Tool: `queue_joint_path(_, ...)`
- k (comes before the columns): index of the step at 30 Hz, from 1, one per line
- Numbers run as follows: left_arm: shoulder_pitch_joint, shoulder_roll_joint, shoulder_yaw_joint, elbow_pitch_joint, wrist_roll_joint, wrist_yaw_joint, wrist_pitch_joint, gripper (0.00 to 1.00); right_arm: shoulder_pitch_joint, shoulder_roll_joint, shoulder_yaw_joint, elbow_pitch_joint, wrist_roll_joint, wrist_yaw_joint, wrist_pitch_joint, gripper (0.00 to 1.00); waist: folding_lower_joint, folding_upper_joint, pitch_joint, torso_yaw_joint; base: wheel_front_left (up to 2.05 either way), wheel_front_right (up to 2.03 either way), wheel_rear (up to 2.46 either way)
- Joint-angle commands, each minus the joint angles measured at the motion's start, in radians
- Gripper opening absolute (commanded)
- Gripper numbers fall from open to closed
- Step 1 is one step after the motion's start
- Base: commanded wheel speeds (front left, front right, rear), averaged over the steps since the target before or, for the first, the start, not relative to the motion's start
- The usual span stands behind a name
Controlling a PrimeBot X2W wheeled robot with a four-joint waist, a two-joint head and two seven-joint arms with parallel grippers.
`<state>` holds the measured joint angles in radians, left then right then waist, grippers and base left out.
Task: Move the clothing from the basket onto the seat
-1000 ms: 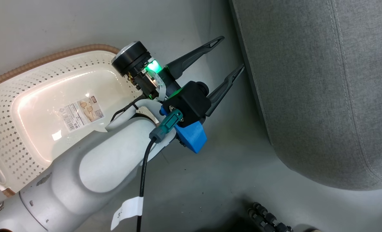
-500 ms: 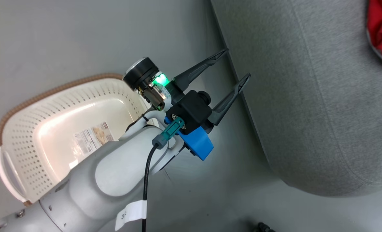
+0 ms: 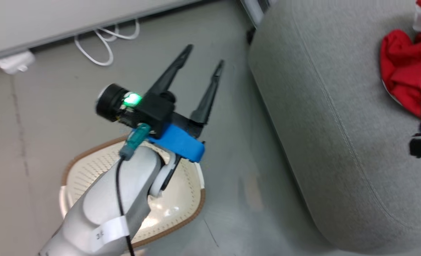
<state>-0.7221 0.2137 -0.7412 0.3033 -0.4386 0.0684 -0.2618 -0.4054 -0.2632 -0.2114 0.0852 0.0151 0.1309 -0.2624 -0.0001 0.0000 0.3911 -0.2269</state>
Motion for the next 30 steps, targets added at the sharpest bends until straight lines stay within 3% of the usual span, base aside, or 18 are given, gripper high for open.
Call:
queue_joint_path(1, 0.028, -0.002, 0.031, -0.007, 0.01, 0.003, -0.004, 1.0, 0.016, 0.005, 0.022, 0.0, -0.003, 0.0, -0.004, 1.0, 0.0001, 0.0, -0.081, 0.073, 0.0, 0.0, 0.0)
queue_joint_path(7, 0.143, -0.011, 0.216, -0.03, 0.057, 0.014, -0.004, 1.0, 0.024, 0.032, 0.126, 0.018, 0.007, 0.0, -0.004, 1.0, 0.0001, 0.0, -0.164, 0.14, 0.0, 0.0, 0.0)
queue_joint_path(15, 0.301, -0.039, 0.422, -0.042, 0.123, -0.005, -0.004, 1.0, 0.102, 0.091, 0.183, 0.044, 0.011, 0.0, -0.004, 1.0, 0.0001, 0.0, -0.246, 0.205, 0.0, 0.0, 0.0)
queue_joint_path(25, 0.5, -0.108, 0.616, -0.08, 0.199, -0.087, -0.004, 1.0, 0.232, 0.143, 0.185, 0.09, 0.044, 0.0, -0.004, 1.0, 0.0001, 0.0, -0.323, 0.239, 0.0, 0.0, 0.0)
queue_joint_path(30, 0.559, -0.143, 0.668, -0.108, 0.238, -0.13, -0.004, 1.0, 0.276, 0.158, 0.183, 0.113, 0.058, 0.0, -0.004, 1.0, 0.0001, 0.0, -0.34, 0.247, 0.0, 0.0, 0.0)
